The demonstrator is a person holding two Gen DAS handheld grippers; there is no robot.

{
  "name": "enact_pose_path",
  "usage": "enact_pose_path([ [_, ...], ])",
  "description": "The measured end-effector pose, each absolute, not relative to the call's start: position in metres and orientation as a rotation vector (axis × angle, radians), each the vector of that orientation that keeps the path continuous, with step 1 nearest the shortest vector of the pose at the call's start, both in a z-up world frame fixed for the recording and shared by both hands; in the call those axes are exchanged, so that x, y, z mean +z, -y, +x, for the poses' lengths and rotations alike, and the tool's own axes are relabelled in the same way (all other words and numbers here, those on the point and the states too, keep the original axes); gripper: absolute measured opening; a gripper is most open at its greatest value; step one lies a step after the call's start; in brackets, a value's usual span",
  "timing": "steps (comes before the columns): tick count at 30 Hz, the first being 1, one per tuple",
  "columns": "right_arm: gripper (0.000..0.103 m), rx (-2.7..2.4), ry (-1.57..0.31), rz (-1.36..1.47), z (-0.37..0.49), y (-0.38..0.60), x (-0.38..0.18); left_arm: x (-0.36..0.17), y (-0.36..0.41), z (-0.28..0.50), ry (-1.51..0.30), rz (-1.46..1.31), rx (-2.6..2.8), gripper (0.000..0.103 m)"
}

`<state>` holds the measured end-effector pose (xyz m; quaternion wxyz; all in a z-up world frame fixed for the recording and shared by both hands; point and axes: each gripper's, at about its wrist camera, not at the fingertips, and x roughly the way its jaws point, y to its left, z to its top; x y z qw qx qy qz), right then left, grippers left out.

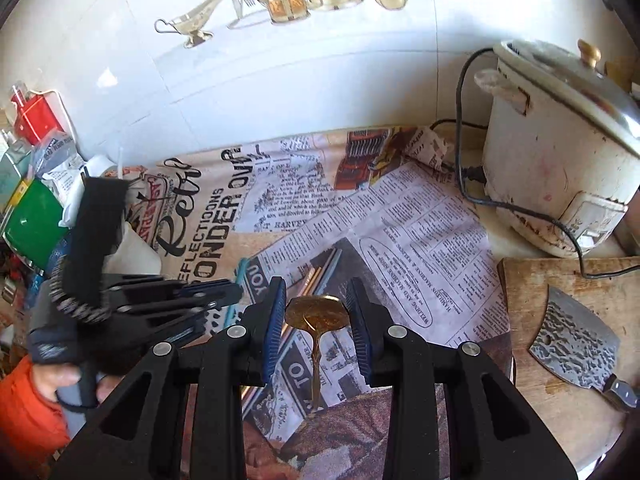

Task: Organize utensils
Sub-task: 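Lift the gold spoon and teal chopstick and carry them toward the white cup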

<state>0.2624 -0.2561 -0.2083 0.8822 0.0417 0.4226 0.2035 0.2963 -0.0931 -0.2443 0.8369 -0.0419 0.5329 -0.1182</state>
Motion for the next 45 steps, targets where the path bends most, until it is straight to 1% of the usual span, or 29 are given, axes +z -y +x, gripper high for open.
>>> enact_pose_path([
  [6,0.028,0.429,-0.838,0.084,0.254,0.247,-0.191,-0.208,0.091,0.264,-1.011,-0.074,-0.212,0.004],
  [16,0.028,0.463,-0.767,0.067,0.246,0.222,-0.163,-0.151,0.051,0.217,-0.826,-0.145,-0.148,0.004],
  [25,0.028,0.516,-0.709,0.036,0.243,0.186,-0.135,-0.102,0.018,0.196,-0.673,-0.148,-0.102,0.004],
  [34,0.028,0.61,-0.657,0.011,0.238,0.133,-0.109,-0.063,-0.025,0.181,-0.569,-0.142,-0.032,0.004],
  [45,0.028,0.71,-0.611,0.004,0.239,0.069,-0.085,-0.038,-0.092,0.173,-0.496,-0.189,0.069,0.004],
])
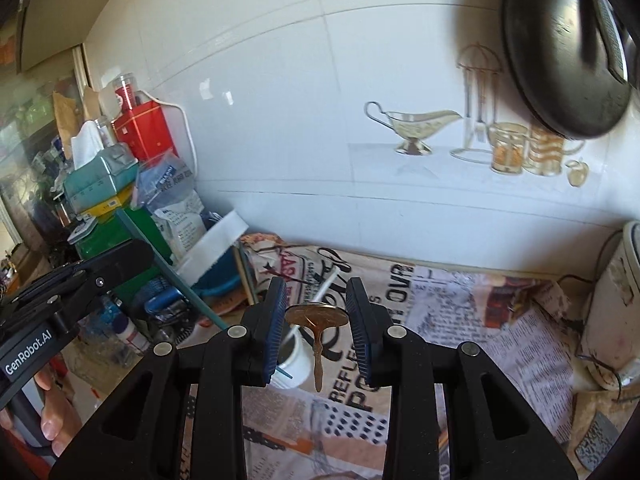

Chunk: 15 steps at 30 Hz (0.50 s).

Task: Organize utensils
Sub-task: 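Lift the gold spoon and teal chopstick and carry them toward the white cup, then lower the spoon and teal chopstick into the white cup and open both grippers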

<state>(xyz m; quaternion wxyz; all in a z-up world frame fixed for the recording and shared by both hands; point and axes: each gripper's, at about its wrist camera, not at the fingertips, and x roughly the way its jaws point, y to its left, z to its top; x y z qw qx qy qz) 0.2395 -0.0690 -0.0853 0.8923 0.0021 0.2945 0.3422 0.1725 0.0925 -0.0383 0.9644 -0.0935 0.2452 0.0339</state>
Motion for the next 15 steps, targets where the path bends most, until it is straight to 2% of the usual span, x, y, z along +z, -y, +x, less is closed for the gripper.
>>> enact_pose_path([
  [8,0.028,0.764,-0.596,0.018,0.245,0.031,-0.08,-0.04,-0.13,0.179,-0.489,-0.223,0.102,0.004],
  [15,0.028,0.779,-0.644,0.004,0.255,0.001,-0.101,-0.062,-0.149,0.195,-0.53,-0.225,0.112,0.004],
])
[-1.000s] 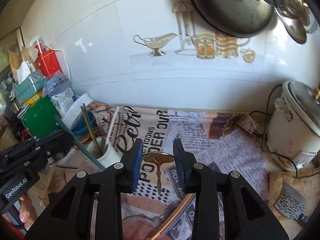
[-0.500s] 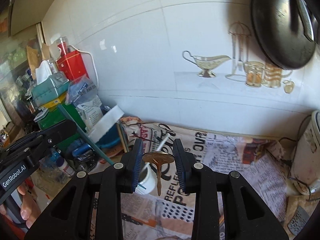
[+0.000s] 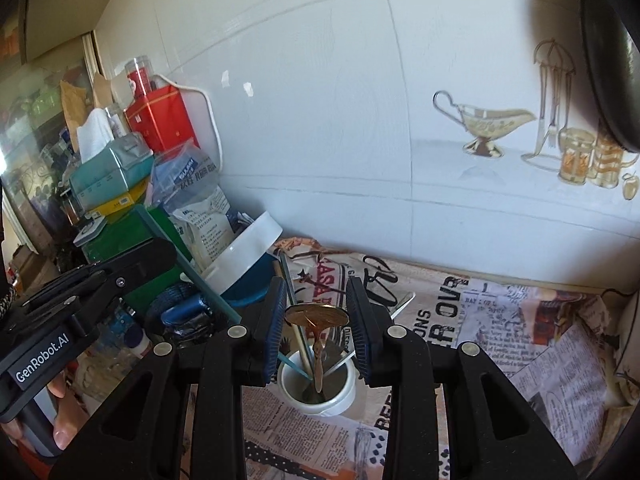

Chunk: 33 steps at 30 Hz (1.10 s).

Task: Organize utensils
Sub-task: 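Lower the spoon and teal chopstick into the white cup and open both grippers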

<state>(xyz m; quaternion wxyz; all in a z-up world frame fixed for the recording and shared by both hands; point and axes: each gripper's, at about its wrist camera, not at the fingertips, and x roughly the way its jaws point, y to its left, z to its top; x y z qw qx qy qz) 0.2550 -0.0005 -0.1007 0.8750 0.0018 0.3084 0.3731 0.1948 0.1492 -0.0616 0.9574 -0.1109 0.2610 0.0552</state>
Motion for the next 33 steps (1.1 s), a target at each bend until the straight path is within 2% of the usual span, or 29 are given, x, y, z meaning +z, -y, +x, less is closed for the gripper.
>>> enact_pose_path([
  [19,0.028,0.698,-0.892,-0.009,0.299,-0.03,-0.181,-0.147,-0.179,0.241,-0.754,-0.279,0.083,0.004],
  [27,0.029,0.687,-0.918,-0.008,0.305,-0.028,-0.18,-0.148,-0.176,0.248,-0.771,-0.251,0.087,0.005],
  [33,0.029,0.691,-0.889,-0.024,0.299,-0.018,-0.165,-0.136,-0.164,0.242,-0.749,-0.207,0.089,0.009],
])
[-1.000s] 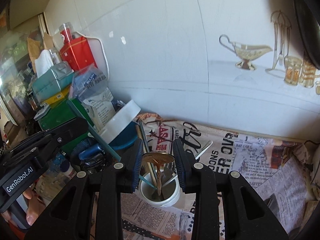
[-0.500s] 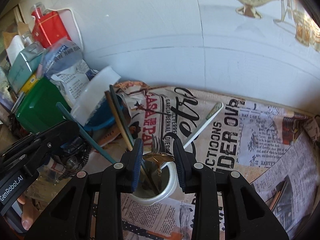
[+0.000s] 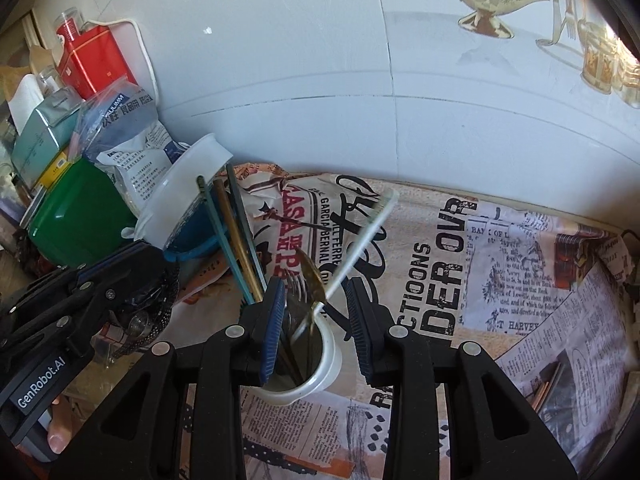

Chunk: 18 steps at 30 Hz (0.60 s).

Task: Organize utensils
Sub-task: 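Lower the spoon and teal chopstick into the white cup and open both grippers, then move both open grippers back to the remaining chopsticks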

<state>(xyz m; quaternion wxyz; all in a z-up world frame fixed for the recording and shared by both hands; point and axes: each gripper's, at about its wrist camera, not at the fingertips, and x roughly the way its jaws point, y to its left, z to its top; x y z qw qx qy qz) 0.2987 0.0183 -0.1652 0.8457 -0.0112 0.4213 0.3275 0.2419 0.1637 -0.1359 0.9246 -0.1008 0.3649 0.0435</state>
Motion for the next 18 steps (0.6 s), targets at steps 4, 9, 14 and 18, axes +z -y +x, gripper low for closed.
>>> enact_pose_path([
  [4,0.029,0.69,-0.864,-0.032,0.291,-0.005,-0.156,-0.125,-0.151,0.237,-0.724,-0.183,0.086,0.019],
  [9,0.03,0.661,-0.825,-0.065,0.279,0.023,-0.147,-0.113,-0.128,0.231,-0.695,-0.154,0.074,0.027],
  [14,0.035,0.629,-0.812,-0.063,0.272,0.056,-0.145,-0.106,-0.1,0.228,-0.677,-0.135,0.048,0.04],
  [18,0.037,0.586,-0.816,-0.078,0.27,0.082,-0.15,-0.106,-0.074,0.23,-0.682,-0.133,0.023,0.049],
])
